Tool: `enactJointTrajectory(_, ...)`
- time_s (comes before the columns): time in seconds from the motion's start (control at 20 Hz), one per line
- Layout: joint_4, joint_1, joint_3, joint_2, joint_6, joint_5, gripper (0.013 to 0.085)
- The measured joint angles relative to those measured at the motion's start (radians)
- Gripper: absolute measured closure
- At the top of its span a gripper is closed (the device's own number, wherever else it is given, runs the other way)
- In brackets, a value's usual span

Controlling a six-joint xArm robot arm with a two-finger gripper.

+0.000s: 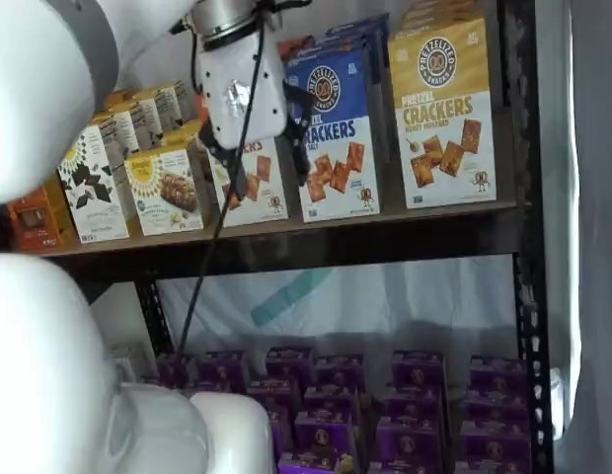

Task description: Retrieve the yellow and white box located on the top shelf, the sixth one from the left

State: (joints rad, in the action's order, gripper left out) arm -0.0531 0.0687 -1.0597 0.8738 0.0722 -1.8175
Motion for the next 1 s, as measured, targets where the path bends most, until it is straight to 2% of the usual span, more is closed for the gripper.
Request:
enactJointTrajectory(0.15,0.003,0.054,0.006,-0.005,0.05,0.027,0.013)
enactJointTrajectory(0.3,0.021,0.132,0.012,-0.015,0.121,0.065,0.013)
enactJointTrajectory(0.55,0.051,0.241,0.014,-0.033,0.22,0.135,0.013)
enactJointTrajectory(1.0,0.085,0.385,-0.039,-0.088,0.353,0.208,0.013)
